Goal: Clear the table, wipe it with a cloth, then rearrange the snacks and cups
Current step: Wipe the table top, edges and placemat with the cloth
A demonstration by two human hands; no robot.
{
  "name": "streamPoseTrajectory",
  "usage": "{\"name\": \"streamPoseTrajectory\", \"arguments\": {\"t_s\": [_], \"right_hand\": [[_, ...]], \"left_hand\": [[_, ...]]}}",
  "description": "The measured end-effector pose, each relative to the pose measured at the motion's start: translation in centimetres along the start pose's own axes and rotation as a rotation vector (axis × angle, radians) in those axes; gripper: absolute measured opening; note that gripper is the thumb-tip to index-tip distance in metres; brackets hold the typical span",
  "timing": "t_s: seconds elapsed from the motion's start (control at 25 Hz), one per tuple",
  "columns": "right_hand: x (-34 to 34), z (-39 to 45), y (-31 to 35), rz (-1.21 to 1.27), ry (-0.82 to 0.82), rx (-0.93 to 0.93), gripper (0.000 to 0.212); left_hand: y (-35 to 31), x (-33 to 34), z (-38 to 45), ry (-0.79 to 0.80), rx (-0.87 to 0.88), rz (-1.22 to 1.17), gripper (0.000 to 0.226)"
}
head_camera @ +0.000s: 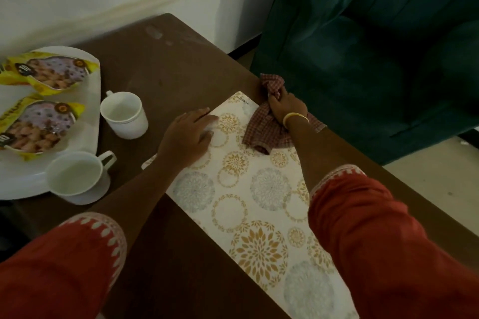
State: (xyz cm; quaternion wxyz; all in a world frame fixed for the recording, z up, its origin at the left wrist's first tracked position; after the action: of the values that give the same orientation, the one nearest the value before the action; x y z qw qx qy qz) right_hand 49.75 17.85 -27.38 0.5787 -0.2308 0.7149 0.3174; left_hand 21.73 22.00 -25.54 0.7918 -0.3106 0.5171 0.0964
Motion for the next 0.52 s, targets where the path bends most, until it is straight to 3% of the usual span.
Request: {"name": "streamPoseTrajectory", "arguments": {"t_s": [0.16, 0.36, 0.44, 0.52], "right_hand": [[-1.3, -2.9, -3.6, 0.005, -0.165, 0.144, 0.056], [-1.6, -4.3, -8.2, -0.024, -0.136, 0.433, 0.06], [-1.2, -3.8, -6.1, -0.033, -0.125, 0.423, 0.06], [-0.7, -2.8, -1.7, -0.033, -0.128, 0.286, 0.062]], "left_hand": [[0.1, -0.1, 0.0, 0.019, -0.015, -0.035, 0.044], [0.1, 0.1, 0.1, 0.008, -0.027, 0.008, 0.042], [0.1, 0.1, 0.1, -0.009, -0.009, 0.022, 0.042], [0.2, 0.3, 0.1, -0.013, -0.007, 0.028, 0.042]]}}
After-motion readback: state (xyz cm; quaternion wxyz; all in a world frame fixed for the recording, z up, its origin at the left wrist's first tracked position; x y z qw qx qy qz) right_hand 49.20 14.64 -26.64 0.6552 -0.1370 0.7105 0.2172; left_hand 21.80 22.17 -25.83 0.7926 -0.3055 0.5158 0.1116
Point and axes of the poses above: each hand's wrist, its own z-axis towards the middle knuckle, its own x-axis out of the palm, y = z × x, the point moved 10 cm from there along z, towards the middle knuckle, and after that the axes turned 2 degrees about x, right-handed, at the moved point
